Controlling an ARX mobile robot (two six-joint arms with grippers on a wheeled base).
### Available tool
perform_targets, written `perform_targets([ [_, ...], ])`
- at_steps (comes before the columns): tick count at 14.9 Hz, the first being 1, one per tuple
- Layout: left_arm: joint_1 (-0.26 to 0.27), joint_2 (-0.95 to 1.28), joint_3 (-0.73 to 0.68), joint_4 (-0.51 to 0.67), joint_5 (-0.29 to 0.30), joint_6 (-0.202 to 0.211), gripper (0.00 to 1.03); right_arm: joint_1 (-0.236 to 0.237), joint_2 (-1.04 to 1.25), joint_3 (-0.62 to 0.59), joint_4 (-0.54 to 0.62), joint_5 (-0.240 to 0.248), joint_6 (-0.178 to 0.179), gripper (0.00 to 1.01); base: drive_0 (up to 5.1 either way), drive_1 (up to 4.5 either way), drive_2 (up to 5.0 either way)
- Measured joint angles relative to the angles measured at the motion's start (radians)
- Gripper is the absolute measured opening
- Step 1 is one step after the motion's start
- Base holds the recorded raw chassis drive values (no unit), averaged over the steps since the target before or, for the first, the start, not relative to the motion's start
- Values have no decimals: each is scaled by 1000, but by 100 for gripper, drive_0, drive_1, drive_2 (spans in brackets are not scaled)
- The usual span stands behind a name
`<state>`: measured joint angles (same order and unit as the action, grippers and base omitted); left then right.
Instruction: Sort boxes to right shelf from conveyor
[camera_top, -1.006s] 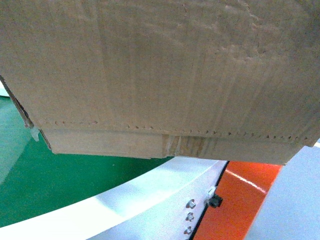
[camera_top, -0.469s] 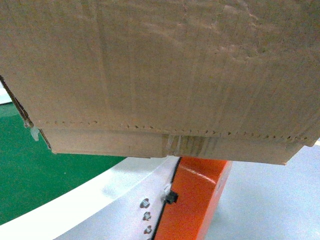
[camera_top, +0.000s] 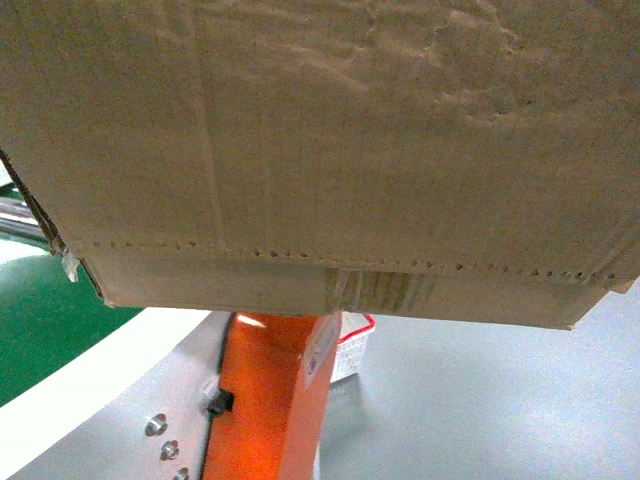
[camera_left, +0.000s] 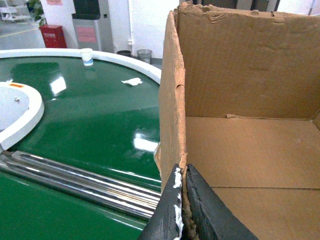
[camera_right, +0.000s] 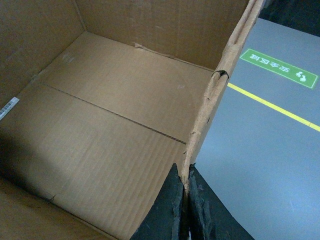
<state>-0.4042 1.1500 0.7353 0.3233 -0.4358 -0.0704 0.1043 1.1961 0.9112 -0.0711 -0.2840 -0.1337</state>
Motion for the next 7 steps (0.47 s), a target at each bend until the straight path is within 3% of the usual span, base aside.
perform_targets([
  [7,0,0,0,0,0,0,2,0,0,0,0,0,0,2,-147,-147,-147],
])
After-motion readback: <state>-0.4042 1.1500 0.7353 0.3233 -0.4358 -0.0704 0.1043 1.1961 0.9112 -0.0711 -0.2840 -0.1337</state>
